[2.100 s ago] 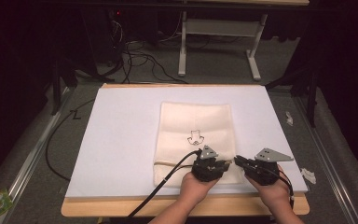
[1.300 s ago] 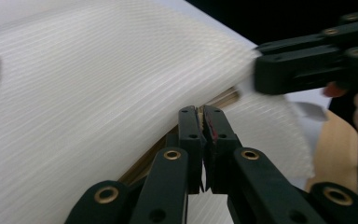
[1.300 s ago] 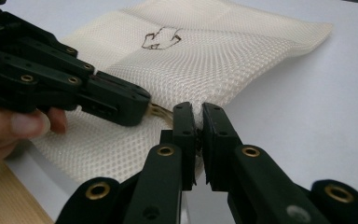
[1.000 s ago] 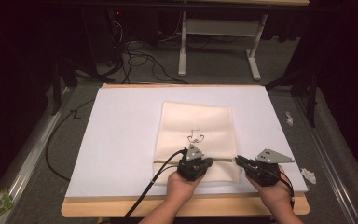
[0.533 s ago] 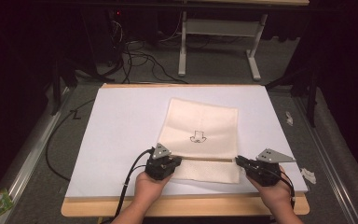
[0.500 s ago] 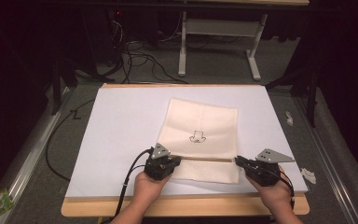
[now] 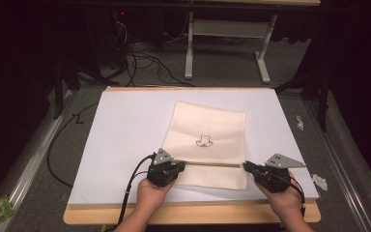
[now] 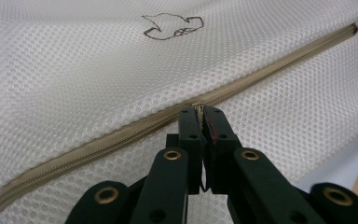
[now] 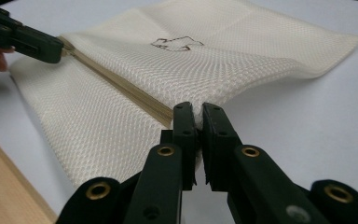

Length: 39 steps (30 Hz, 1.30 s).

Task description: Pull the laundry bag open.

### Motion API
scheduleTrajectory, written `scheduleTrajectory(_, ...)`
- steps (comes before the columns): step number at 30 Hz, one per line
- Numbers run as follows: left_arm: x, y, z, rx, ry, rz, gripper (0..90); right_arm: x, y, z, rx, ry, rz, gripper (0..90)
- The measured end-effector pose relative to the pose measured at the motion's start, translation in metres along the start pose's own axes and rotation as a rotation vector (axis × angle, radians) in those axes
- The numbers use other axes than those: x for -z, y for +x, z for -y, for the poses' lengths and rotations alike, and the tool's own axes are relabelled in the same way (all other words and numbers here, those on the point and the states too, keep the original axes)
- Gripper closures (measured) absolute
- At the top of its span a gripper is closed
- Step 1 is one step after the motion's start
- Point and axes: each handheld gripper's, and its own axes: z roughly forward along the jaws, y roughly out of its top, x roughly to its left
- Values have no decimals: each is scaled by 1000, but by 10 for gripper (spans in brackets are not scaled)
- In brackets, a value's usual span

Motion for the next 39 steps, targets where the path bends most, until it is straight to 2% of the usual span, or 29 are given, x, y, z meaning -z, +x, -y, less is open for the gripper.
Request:
scheduleTrajectory(1,1,2,0,7,-2,16,877,1,-1,0,1,-1,7,859)
scheduleTrajectory(2,3,2,0,-1,2,-16,877,1,-2,1,-4,0,-5,861)
scheduleTrajectory(3,4,4,1,4,0,1,877,1,-1,1,-2,3,14,860)
scheduleTrajectory(4,5,5,1,8,-2,4,877,1,-2,1,1,-1,4,860)
scheduleTrajectory(11,11,7,0,-13,6,-13,878,-1,3,-1,10,3,-10,860)
scheduleTrajectory(12,11,7,1,-14,9,-42,877,-2,3,-1,11,3,-12,861)
scheduleTrajectory(13,14,12,2,-11,11,-75,879,-1,3,-1,10,6,5,863)
scheduleTrajectory(14,17,21,4,38,4,-78,879,1,1,-1,16,6,43,864)
scheduleTrajectory(15,24,32,8,70,2,-111,879,5,-6,0,-16,-4,50,864)
scheduleTrajectory(16,31,45,12,114,-9,-107,879,10,-15,2,-44,-17,68,864)
scheduleTrajectory(17,38,54,16,155,-17,-39,878,15,-25,5,-76,-27,77,862)
scheduleTrajectory(18,41,53,17,129,-13,-58,877,17,-32,7,-125,-35,4,861)
scheduleTrajectory(19,42,48,16,82,2,-101,877,14,-29,9,-113,-25,0,862)
scheduleTrajectory(20,43,46,16,67,14,-123,877,10,-21,8,-45,3,44,862)
scheduleTrajectory(21,44,47,17,73,13,-126,877,8,-14,7,-19,15,57,862)
scheduleTrajectory(22,46,50,19,84,10,-116,877,8,-15,3,-35,-6,41,861)
scheduleTrajectory(23,47,50,19,90,4,-106,877,8,-15,3,-35,-6,41,861)
scheduleTrajectory(24,47,48,21,71,5,-102,876,7,-16,3,-32,-3,46,860)
scheduleTrajectory(27,44,47,23,79,7,-87,876,6,-18,6,-40,6,52,858)
scheduleTrajectory(28,41,45,26,59,23,-72,874,6,-21,7,-43,10,60,855)
scheduleTrajectory(29,41,45,26,59,23,-72,873,6,-21,7,-43,10,60,855)
scheduleTrajectory(31,37,43,29,18,43,-52,872,5,-24,9,-50,24,72,848)
scheduleTrajectory(33,37,43,30,4,41,-51,867,3,-27,11,-56,33,71,839)
scheduleTrajectory(36,38,43,29,12,16,-49,853,2,-28,13,-63,37,71,833)
scheduleTrajectory(39,37,44,30,5,24,-52,834,2,-28,13,-61,39,69,830)
